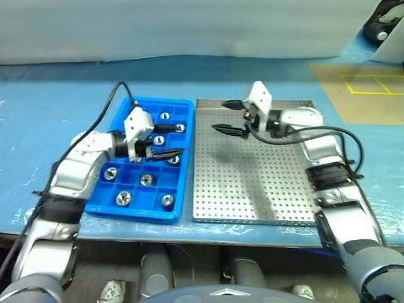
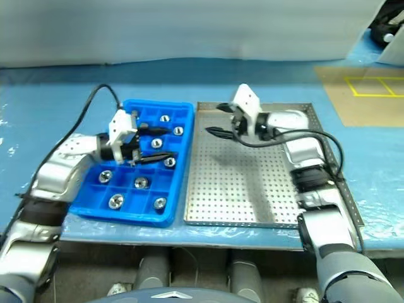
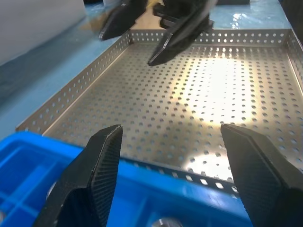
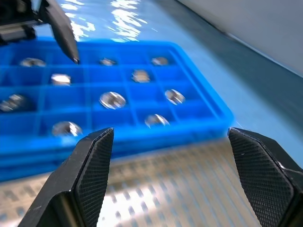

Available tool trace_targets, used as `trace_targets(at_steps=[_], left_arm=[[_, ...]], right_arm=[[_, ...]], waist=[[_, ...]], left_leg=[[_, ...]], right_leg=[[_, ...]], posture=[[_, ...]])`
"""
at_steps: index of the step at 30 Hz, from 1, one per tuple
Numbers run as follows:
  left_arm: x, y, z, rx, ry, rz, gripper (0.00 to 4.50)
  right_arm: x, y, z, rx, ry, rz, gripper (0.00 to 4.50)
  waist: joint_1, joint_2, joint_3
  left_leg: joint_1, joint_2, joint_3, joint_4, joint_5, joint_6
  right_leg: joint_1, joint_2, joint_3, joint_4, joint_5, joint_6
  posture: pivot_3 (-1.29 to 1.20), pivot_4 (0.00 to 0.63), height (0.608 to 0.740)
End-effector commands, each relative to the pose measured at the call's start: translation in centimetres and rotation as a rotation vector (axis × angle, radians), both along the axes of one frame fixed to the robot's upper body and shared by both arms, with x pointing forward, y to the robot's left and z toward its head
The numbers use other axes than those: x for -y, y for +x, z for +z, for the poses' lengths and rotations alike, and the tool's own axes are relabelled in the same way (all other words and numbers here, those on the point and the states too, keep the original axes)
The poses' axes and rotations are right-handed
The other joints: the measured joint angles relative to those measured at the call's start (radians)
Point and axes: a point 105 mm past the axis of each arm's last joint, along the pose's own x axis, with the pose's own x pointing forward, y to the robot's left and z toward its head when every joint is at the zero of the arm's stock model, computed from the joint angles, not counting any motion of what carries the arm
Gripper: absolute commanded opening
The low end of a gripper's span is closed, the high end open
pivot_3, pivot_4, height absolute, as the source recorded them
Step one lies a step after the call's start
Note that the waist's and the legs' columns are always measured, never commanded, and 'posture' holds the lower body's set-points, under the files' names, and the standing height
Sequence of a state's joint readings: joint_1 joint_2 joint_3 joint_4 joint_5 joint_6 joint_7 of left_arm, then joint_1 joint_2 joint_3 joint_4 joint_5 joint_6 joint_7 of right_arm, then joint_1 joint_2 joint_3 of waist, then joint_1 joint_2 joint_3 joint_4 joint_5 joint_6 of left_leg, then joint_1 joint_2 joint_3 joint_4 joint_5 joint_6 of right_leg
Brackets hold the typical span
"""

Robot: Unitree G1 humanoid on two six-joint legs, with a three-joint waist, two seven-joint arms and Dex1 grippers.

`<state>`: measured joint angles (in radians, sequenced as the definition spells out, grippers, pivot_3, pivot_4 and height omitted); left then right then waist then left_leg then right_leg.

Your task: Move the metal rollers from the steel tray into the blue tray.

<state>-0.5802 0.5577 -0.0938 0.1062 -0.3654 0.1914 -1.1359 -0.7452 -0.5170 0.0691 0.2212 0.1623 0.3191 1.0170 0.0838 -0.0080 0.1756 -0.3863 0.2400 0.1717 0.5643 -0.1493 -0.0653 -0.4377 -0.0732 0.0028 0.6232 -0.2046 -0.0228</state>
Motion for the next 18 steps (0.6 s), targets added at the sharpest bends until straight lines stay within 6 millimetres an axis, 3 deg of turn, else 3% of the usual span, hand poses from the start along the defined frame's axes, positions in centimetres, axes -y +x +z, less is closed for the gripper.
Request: trace_targets(at_steps=[1, 8, 18], left_arm=[[1.2, 0.7, -0.5, 0.026, 0.031, -0.075, 3.51], [2.0, 1.7, -1.0, 0.014, 0.027, -0.125, 3.51], [1.2, 2.5, -1.6, 0.014, 0.049, -0.093, 3.51]], right_arm=[[2.9, -1.5, 1.9, 0.06, 0.045, -0.114, 3.98], [5.9, -4.4, 0.1, 0.001, 0.037, -0.257, 3.98], [5.3, -5.4, -0.4, -0.017, 0.048, -0.267, 3.98]], waist=[[-0.015, 0.0, 0.0], [-0.065, 0.0, 0.0], [-0.075, 0.001, 0.0]], left_leg=[[0.0, 0.0, 0.0, 0.0, 0.0, 0.0], [0.002, 0.0, 0.002, 0.0, -0.001, 0.002], [0.004, 0.0, 0.003, 0.003, -0.004, 0.006]], right_leg=[[0.0, 0.0, 0.0, 0.0, 0.0, 0.0], [0.001, 0.0, 0.001, 0.0, 0.0, 0.0], [0.003, 0.0, 0.004, -0.001, 0.001, 0.001]], posture=[[-0.24, 0.15, 0.74], [-0.35, 0.15, 0.74], [-0.36, 0.15, 0.74]])
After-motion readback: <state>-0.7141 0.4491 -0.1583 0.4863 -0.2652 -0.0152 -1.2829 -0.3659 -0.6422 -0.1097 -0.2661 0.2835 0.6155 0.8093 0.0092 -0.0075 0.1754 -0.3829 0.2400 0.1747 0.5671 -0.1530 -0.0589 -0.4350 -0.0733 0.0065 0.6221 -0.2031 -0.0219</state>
